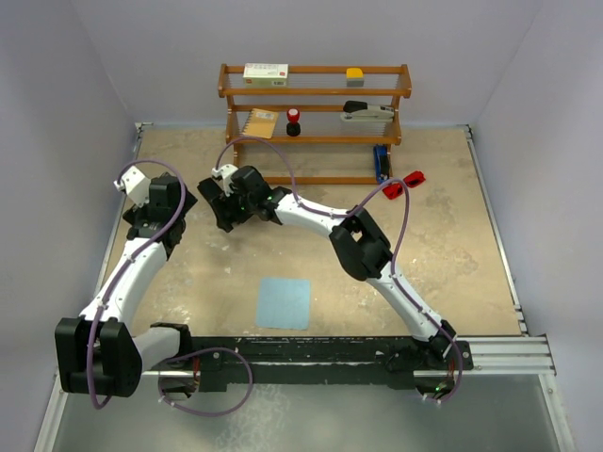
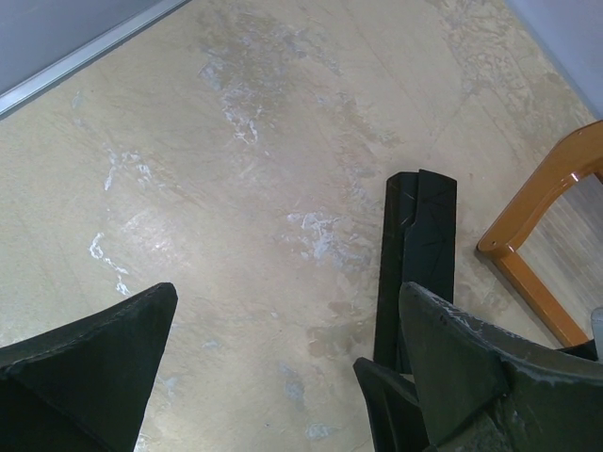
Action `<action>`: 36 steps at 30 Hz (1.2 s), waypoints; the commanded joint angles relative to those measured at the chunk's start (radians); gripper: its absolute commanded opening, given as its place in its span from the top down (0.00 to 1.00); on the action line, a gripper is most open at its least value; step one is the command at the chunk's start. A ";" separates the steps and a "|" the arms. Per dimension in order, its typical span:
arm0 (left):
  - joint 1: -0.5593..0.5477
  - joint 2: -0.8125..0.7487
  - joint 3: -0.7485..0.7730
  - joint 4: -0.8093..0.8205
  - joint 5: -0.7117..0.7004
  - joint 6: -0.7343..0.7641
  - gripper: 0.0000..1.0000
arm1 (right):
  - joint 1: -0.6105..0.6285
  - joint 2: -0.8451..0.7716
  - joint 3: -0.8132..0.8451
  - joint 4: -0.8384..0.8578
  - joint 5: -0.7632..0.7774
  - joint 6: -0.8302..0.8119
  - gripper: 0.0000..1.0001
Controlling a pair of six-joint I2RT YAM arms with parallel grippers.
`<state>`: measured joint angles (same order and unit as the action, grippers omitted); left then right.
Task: Organize the sunglasses
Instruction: Pick up the sunglasses case from the center of the board.
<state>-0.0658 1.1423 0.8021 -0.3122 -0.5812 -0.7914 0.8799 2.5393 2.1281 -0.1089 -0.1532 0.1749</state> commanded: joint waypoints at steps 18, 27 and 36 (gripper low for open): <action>0.009 -0.017 -0.021 0.038 0.025 0.015 0.01 | 0.006 -0.147 -0.183 0.114 0.082 0.057 0.76; 0.009 -0.009 -0.022 0.044 0.044 0.015 0.01 | -0.004 -0.367 -0.458 0.185 0.187 0.041 0.81; 0.009 0.004 -0.019 0.055 0.071 0.006 0.02 | -0.060 -0.670 -0.848 0.243 0.318 0.088 0.81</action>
<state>-0.0654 1.1408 0.7868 -0.3004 -0.5312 -0.7902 0.8471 2.0182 1.3956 0.0540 0.0685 0.2306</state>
